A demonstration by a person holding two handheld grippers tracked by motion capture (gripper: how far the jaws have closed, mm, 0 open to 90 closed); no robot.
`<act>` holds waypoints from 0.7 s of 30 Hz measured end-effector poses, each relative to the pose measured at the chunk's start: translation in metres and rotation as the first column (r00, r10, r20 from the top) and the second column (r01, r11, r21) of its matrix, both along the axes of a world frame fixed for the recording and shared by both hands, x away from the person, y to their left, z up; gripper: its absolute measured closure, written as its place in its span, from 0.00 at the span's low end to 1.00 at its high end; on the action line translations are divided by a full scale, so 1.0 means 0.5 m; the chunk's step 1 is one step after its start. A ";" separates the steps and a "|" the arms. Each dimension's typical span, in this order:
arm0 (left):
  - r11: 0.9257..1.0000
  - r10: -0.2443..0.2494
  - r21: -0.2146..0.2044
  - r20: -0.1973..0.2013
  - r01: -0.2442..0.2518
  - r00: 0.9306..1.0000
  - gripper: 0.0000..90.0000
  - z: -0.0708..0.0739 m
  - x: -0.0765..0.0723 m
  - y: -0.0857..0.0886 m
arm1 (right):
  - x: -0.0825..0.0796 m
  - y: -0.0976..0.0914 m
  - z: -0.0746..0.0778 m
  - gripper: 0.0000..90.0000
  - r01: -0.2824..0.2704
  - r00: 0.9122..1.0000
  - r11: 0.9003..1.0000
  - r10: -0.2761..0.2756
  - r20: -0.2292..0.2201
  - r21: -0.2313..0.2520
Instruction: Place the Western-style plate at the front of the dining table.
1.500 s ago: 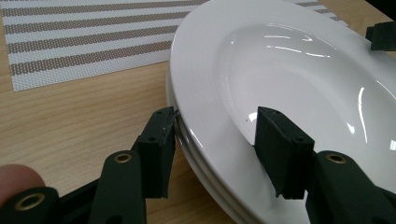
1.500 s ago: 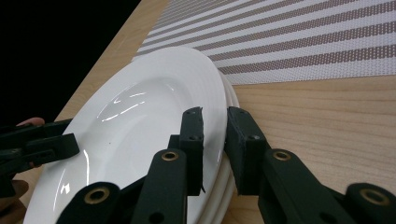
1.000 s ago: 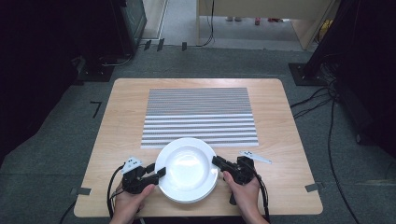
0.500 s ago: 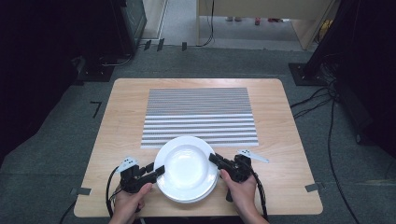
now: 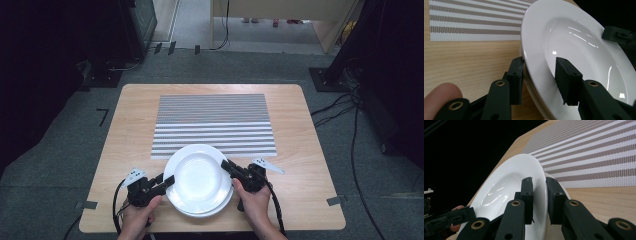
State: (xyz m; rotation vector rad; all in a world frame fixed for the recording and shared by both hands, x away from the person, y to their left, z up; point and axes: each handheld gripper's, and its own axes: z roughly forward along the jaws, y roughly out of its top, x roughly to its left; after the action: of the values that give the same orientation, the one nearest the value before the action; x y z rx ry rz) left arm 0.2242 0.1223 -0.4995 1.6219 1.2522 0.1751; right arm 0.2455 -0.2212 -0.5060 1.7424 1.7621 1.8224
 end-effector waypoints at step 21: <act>0.995 0.010 -0.096 -0.019 -0.012 1.000 0.78 0.009 0.017 0.009 | -0.002 -0.001 0.000 0.88 0.022 1.000 0.999 -0.022 -0.001 0.042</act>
State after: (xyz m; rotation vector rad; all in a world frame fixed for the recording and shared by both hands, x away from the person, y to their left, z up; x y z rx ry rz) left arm 0.2330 0.1266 -0.4952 1.5370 1.2651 0.1051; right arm 0.2444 -0.2218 -0.5061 1.7704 1.7104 1.8632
